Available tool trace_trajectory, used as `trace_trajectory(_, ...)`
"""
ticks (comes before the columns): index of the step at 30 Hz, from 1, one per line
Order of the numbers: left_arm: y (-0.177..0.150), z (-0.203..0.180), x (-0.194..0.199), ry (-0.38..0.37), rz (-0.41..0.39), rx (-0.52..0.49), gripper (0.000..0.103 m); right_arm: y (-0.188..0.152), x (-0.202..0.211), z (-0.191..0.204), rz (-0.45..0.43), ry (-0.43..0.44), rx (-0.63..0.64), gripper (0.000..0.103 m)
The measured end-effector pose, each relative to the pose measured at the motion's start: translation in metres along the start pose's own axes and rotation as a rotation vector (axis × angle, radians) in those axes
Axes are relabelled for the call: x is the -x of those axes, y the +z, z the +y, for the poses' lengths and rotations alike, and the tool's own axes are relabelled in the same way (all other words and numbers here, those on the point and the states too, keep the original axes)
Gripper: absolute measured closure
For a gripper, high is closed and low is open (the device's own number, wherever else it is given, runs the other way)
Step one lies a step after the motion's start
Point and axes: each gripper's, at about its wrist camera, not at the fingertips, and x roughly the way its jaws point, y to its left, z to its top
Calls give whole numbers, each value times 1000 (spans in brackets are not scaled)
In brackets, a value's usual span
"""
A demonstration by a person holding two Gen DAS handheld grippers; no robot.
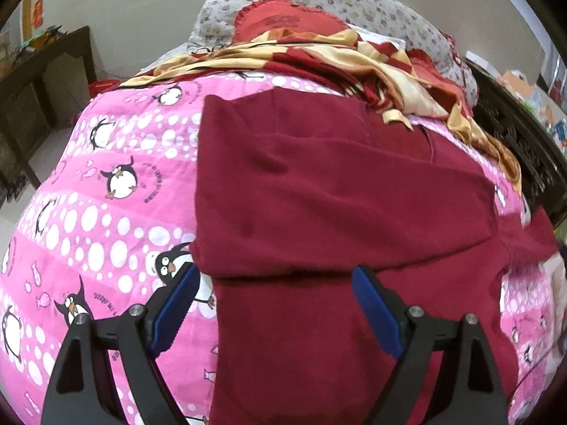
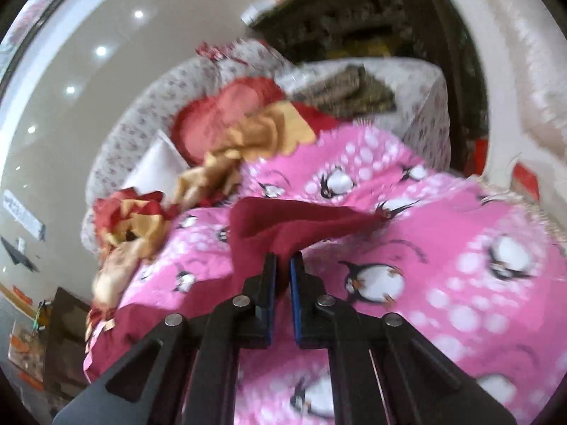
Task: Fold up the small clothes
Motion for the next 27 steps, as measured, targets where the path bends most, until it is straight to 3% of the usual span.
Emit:
trace_trajectory(2, 0, 3, 1, -16, 2, 30, 12, -15, 11, -1, 9, -13, 7, 70)
trace_trajectory(6, -2, 2, 4, -47, 11, 46, 12, -37, -16, -26, 146, -44, -49, 69)
trace_trajectory(8, -4, -3, 12, -42, -8, 14, 12, -40, -16, -41, 127, -17, -113, 65)
trace_trajectory(10, -7, -5, 16, -28, -22, -14, 12, -39, -17, -54, 100, -29, -152, 40)
trace_trajectory(11, -7, -6, 17, -22, -21, -22, 12, -37, -21, -60, 98, -36, -175, 34)
trace_trajectory(18, -8, 1, 20, -10, -15, 7, 12, -12, -51, -82, 44, 77, -256, 34)
trace_trajectory(19, -8, 1, 19, -6, -13, 5, 12, -8, -53, -83, 39, 74, -261, 38)
trace_trajectory(22, -7, 0, 21, -1, -14, -3, 12, 7, -43, -76, 0, 46, -229, 69)
trace_trajectory(27, -3, 6, 20, -2, -26, 6, 12, 31, 23, -39, -166, 81, -141, 69)
